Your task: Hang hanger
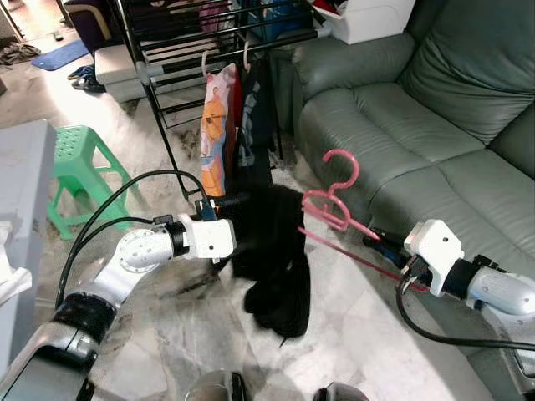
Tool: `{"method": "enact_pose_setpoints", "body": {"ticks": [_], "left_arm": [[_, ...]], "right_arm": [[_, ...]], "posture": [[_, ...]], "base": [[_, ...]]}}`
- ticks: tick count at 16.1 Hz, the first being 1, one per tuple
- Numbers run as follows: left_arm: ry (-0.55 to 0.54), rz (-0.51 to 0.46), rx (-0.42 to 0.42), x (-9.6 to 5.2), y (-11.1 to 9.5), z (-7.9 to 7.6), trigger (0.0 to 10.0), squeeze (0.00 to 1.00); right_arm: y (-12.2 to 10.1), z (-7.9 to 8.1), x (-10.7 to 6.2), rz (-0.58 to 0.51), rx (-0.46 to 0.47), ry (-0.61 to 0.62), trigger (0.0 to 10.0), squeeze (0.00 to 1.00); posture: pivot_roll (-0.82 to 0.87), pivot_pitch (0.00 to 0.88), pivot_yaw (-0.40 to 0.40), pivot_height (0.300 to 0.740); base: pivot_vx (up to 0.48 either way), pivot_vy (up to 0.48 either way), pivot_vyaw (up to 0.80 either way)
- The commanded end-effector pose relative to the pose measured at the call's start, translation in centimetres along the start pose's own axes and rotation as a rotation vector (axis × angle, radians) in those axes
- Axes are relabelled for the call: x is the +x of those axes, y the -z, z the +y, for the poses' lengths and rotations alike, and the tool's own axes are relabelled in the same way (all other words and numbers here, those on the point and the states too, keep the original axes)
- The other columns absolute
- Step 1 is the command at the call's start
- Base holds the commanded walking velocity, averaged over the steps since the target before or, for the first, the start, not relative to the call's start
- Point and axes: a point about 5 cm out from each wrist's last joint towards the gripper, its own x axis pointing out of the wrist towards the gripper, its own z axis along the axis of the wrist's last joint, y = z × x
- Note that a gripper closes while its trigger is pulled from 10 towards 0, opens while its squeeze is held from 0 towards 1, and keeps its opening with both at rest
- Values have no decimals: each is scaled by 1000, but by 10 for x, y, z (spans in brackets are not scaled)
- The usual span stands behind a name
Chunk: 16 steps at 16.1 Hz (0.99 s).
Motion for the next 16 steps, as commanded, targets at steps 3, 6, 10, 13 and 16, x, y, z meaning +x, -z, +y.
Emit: {"method": "enact_pose_setpoints", "body": {"ticks": [3, 6, 10, 13, 16], "left_arm": [[63, 0, 9, 7, 0, 8, 10000, 0], [60, 4, 1, 9, 2, 21, 4196, 0], [89, 22, -19, 12, 6, 21, 0, 0], [134, 41, -33, 11, 11, 18, 0, 0], [149, 54, -38, 11, 13, 24, 0, 0]], "right_arm": [[-11, 12, 7, -59, -66, -71, 10000, 0], [-14, 21, 12, -87, -86, -94, 10000, 0], [-18, 17, 14, -111, -225, -32, 10000, 0], [-20, 10, 15, -121, -302, 22, 10000, 0], [-17, 14, 18, -126, -348, 37, 10000, 0]], "posture": [[-64, 15, 55, 740], [-66, 10, 62, 740], [-67, 10, 69, 740], [-64, 11, 70, 740], [-60, 13, 71, 740]], "base": [[0, 0, 0], [0, 0, 0], [0, 0, 0], [0, 0, 0], [0, 0, 0]]}}
